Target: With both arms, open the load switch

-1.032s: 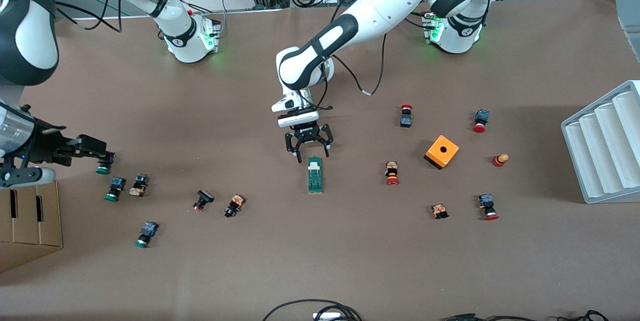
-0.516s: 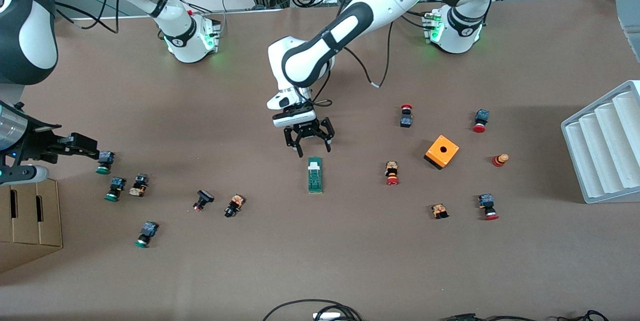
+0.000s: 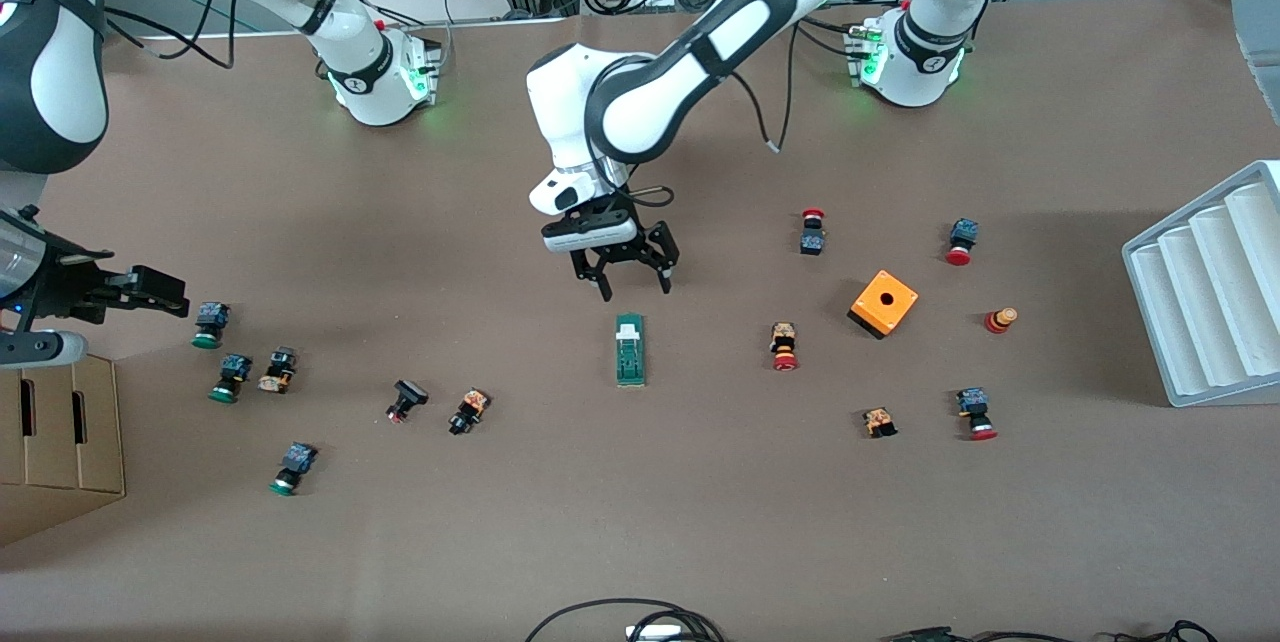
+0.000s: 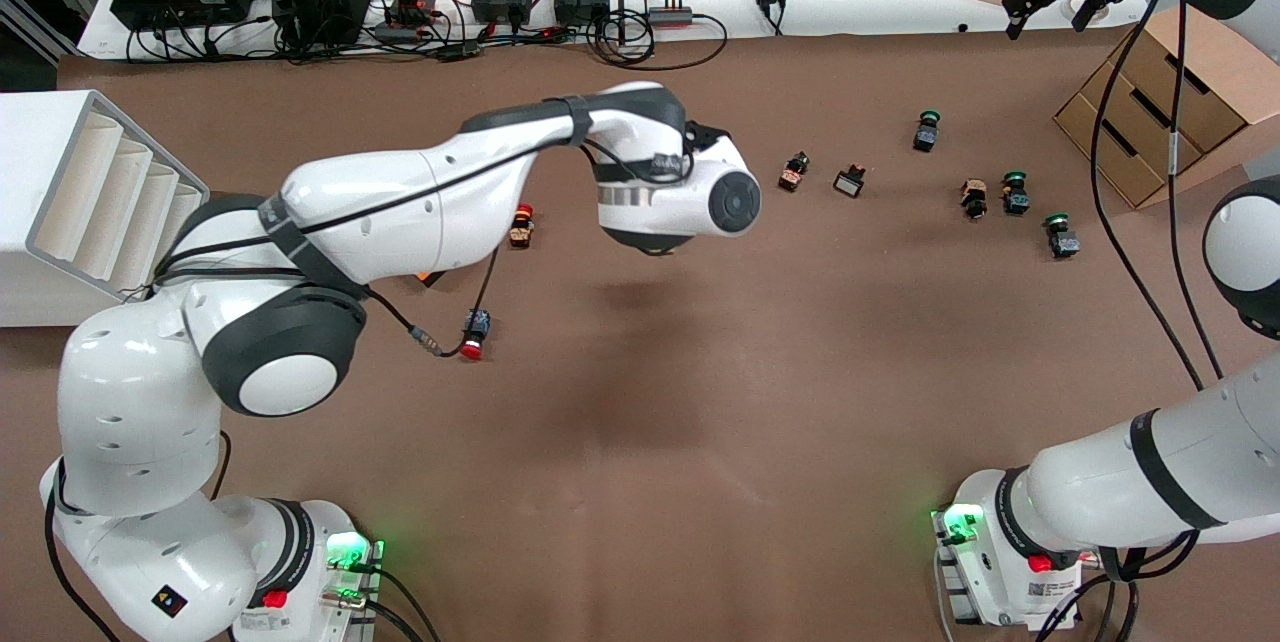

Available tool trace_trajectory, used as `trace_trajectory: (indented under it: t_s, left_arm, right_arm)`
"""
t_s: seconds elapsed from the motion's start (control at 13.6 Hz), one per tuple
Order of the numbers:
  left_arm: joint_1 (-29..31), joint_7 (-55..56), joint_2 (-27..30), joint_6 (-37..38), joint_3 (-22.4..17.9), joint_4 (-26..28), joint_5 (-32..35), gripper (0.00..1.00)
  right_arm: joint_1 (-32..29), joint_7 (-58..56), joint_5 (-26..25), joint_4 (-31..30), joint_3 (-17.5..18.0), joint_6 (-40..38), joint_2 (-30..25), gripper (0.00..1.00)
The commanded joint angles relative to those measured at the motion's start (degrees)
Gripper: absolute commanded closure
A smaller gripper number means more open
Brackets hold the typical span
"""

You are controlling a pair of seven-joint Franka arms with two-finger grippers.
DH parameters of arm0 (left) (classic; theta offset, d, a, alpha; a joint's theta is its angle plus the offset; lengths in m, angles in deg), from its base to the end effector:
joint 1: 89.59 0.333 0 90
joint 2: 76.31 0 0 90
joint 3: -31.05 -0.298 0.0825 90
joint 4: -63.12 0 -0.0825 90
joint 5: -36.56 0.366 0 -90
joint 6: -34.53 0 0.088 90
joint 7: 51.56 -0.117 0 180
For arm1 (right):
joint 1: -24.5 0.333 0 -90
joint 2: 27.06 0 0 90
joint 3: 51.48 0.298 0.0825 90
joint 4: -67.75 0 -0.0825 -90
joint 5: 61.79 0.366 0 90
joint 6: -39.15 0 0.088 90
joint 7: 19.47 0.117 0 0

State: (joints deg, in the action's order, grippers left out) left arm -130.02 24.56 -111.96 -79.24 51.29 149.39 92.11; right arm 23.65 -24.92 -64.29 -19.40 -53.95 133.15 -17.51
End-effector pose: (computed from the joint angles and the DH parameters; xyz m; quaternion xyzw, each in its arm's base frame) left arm 0.4174 -0.5430 0.3104 -0.9439 0.0604 -0.2859 0.1541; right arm 0.5851 -0.0370 0.5316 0.9992 0.0208 -0.0253 0.0234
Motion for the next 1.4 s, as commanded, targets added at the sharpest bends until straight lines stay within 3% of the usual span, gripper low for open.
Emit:
trace_trajectory:
  t_s: [0.0, 0.15, 0.74, 1.03, 1.33]
  left_arm:
    - [3.16, -9.72, 4.79, -0.05, 0.06, 0.92, -7.45, 0.00]
    - [5.97, -16.92, 7.16, 0.30, 0.06, 0.22, -13.69, 0.00]
    - [15.55, -38.39, 13.85, 4.60, -0.02, -0.92, -34.17, 0.00]
    - [19.33, -46.82, 14.38, 14.52, -0.02, -6.01, -38.32, 0.00]
    - [25.48, -56.66, 14.91, 19.63, -0.02, -8.57, -42.89, 0.00]
  right_arm:
    - [-0.64, 0.70, 1.52, 0.93, 0.54, -1.80, 0.65, 0.00]
    - [-1.51, 0.44, 3.98, 1.02, 0.36, -3.99, 0.91, 0.00]
    - [-3.54, -0.18, 3.91, -4.52, 0.80, -2.24, -5.15, 0.00]
    - [-3.54, 0.35, 4.43, -2.42, 0.80, -2.94, -4.45, 0.00]
    - [-3.63, 0.35, 4.69, -2.32, 0.89, -3.03, -4.10, 0.00]
